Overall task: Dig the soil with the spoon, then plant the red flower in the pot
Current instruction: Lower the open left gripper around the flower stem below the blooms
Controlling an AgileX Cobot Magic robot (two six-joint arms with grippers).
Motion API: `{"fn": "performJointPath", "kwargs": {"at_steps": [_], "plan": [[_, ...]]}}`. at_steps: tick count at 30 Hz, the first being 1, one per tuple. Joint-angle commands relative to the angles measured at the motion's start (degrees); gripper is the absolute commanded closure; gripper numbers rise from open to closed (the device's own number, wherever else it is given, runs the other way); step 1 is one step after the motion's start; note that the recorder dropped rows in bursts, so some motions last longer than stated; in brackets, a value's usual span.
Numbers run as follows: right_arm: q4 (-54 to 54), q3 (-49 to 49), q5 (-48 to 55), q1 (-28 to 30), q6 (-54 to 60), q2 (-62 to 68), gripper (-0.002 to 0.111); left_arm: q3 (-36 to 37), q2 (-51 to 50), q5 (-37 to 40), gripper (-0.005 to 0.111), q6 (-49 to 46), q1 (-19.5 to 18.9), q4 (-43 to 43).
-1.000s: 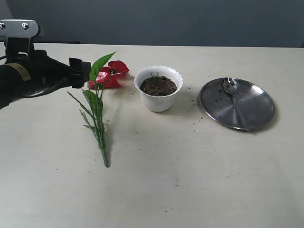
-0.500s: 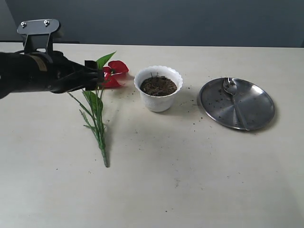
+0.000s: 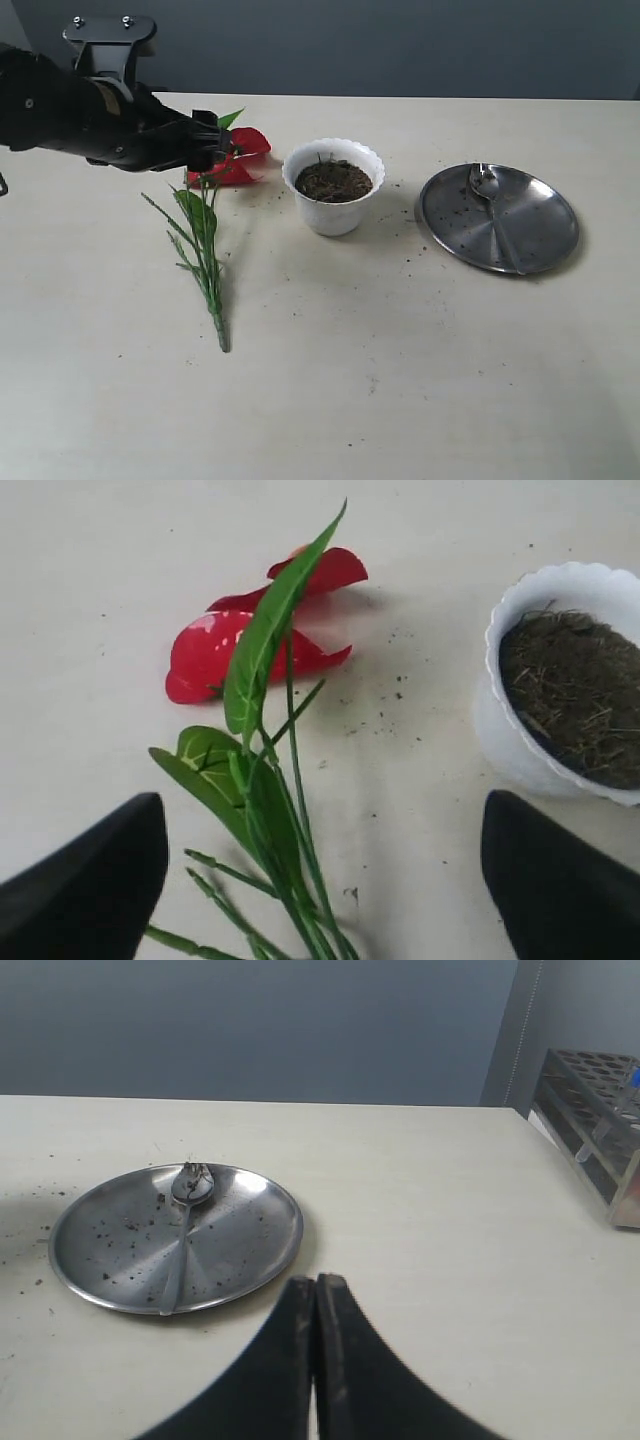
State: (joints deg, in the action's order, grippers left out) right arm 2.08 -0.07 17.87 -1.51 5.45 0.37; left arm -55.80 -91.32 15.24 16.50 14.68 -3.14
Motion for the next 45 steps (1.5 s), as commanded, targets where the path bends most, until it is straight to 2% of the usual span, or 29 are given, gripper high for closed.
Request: {"fn": "performJointPath", "kwargs": {"at_steps": [1, 6, 11, 18, 25, 29, 37, 45], "plan": [[-0.1, 0.1, -0.4, 0.4, 0.1, -0.4, 0.109, -4.9, -1.7, 6.5, 0.028, 5.8, 0.2, -5.5], [-0.1, 0.1, -0.4, 0.4, 0.1, -0.4, 0.109, -10.4, -3.8, 17.3, 0.028, 15.8, 0.2, -9.4], [-0.1, 0.1, -0.4, 0.4, 0.1, -0.4, 0.109, -14.7, -6.3, 25.2, 0.028, 16.2, 0.2, -7.4], [-0.1, 0.1, -0.4, 0.4, 0.1, -0.4, 0.109, -18.3, -10.9, 31.7, 0.028, 15.6, 0.2, -6.8], [-0.1, 0.1, -0.4, 0.4, 0.1, -0.4, 0.109, -21.7, -16.3, 35.3, 0.027, 9.0, 0.2, -1.7], [-0.1, 0.1, -0.4, 0.4, 0.1, -0.4, 0.109, -22.5, -18.9, 36.0, 0.022, 6.6, 0.2, -0.7], [-0.1, 0.1, -0.4, 0.4, 0.1, -0.4, 0.109, -22.5, -21.6, 35.1, 0.02, 6.5, 0.2, -0.7], [-0.1, 0.1, -0.4, 0.4, 0.1, -0.4, 0.109, -22.5, -22.6, 35.5, 0.02, 8.9, 0.2, 3.1]]}}
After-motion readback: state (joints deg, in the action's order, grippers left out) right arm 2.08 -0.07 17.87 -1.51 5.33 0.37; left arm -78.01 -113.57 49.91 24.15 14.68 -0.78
